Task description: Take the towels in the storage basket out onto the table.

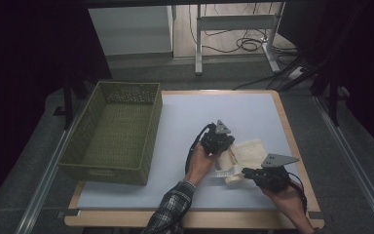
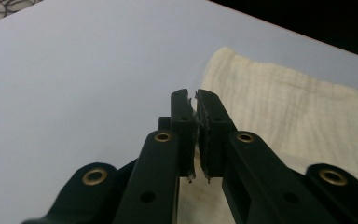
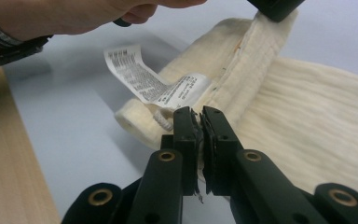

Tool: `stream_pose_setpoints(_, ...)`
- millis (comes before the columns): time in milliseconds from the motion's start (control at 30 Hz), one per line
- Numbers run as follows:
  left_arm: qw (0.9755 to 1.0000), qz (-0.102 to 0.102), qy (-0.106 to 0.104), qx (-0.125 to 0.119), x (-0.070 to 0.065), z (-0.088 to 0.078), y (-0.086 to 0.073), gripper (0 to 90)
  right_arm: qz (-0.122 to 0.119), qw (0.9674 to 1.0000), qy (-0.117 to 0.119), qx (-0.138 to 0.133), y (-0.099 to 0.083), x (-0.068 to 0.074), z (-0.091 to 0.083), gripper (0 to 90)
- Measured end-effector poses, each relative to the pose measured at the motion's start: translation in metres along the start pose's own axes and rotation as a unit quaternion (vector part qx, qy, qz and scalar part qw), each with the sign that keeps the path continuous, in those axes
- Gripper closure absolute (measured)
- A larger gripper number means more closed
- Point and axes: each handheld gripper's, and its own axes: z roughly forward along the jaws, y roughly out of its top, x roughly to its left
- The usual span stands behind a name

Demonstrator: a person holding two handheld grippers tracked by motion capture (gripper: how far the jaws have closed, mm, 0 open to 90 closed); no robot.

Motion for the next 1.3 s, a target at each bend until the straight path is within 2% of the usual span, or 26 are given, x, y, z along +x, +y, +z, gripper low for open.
stream_pose_setpoints(267, 0.9998, 0.014, -0.008, 0.006, -0.007, 0.023, 0.018, 85.8, 0.021, 0.9995, -0.022, -0.004, -0.010, -0.021, -0.016, 84.6)
stream_pose_setpoints(600, 0.9991, 0.037, -0.007, 0.020, -0.015, 0.045, 0.039, 85.6, 0.027, 0.9986, -0.045, 0.000, -0.017, -0.036, -0.027, 84.5)
stream_pose_setpoints(767, 0.9992, 0.030, -0.007, 0.024, -0.017, 0.059, 0.041, 85.0, 0.034, 0.9980, -0.053, 0.004, -0.020, -0.043, -0.027, 84.2)
stream_pose_setpoints(833, 0.9994, 0.025, -0.006, 0.023, -0.017, 0.062, 0.039, 78.5, 0.037, 0.9978, -0.054, 0.007, -0.021, -0.046, -0.025, 83.7)
stream_pose_setpoints(867, 0.9997, 0.017, -0.006, 0.017, -0.017, 0.062, 0.039, 70.9, 0.038, 0.9977, -0.056, 0.009, -0.022, -0.047, -0.024, 83.2)
stream_pose_setpoints(933, 0.9997, 0.019, 0.000, 0.015, -0.016, 0.060, 0.038, 61.9, 0.035, 0.9973, -0.063, 0.013, -0.024, -0.049, -0.023, 81.1)
stream_pose_setpoints(1067, 0.9999, 0.009, 0.012, 0.004, -0.013, 0.053, 0.037, 53.6, 0.038, 0.9959, -0.081, 0.017, -0.028, -0.054, -0.027, 73.3)
stream_pose_setpoints(1300, 0.9997, -0.006, 0.024, -0.003, -0.001, 0.037, 0.033, 41.7, 0.054, 0.9930, -0.103, 0.021, -0.038, -0.063, -0.045, 72.0)
